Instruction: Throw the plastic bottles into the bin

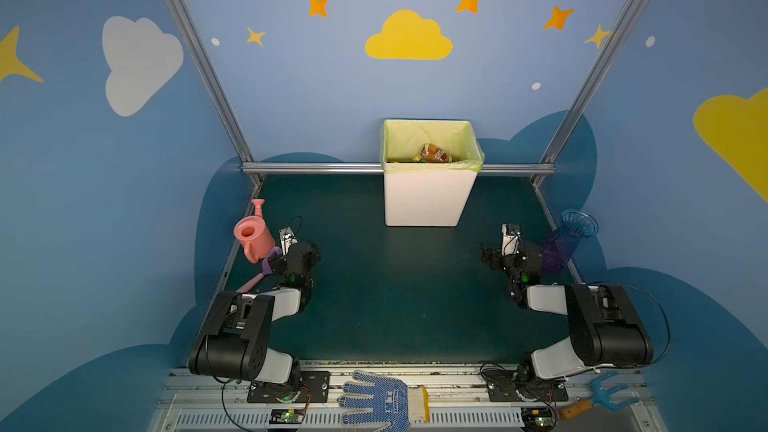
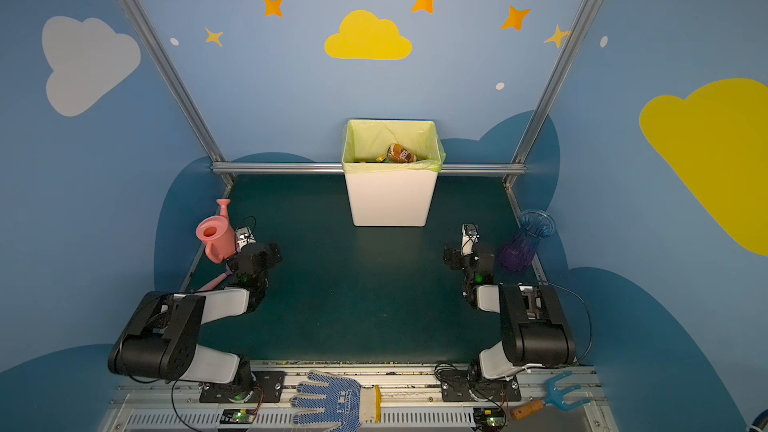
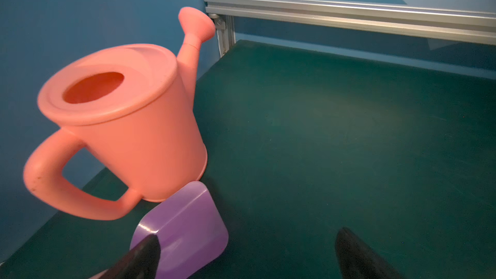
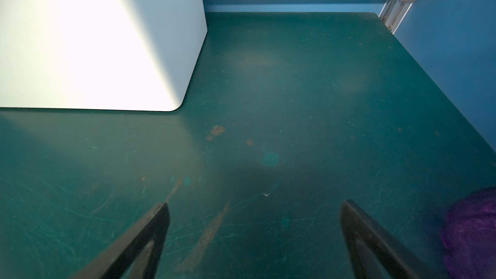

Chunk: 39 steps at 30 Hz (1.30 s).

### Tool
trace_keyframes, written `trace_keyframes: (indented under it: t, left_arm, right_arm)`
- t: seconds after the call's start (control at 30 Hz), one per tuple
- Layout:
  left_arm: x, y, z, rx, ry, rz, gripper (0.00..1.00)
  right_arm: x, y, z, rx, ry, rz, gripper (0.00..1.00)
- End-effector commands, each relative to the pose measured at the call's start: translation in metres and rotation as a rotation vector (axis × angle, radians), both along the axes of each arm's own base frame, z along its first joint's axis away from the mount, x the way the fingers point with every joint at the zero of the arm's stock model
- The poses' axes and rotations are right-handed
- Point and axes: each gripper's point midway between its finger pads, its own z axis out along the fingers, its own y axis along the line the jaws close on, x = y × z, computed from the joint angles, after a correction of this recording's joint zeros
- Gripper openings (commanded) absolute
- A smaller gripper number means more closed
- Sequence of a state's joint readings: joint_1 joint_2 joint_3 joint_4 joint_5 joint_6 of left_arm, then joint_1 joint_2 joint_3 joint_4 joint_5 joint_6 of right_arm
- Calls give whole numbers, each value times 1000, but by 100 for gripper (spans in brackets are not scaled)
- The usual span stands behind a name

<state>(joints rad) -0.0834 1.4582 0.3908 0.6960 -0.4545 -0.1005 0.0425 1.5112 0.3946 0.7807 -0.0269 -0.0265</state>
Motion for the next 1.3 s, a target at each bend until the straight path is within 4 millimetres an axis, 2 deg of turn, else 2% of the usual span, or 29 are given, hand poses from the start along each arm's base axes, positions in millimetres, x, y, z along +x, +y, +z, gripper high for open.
trace_keyframes:
  t: [0.0,0.13,0.27,0.33,0.43,1.27]
  left_arm:
    - [16,-9,7,-16,-9,-72,100]
    - [22,-7,0,-57,27,-97,100]
    - [17,-7,-7,-68,14,-106,100]
    - [16,-3,-5,-71,-63,-84,100]
    - [16,-6,-7,-68,5,-106,100]
    - [17,-6,-6,-64,-6,-102,100]
  right_arm:
    - [4,1,6,10,-16,4,98]
    - [4,1,7,10,-17,3,98]
    - [5,1,7,10,-18,3,98]
    - [4,1,6,9,-16,3,98]
    - [4,1,6,9,-17,3,98]
    - [4,1,5,9,-14,3,98]
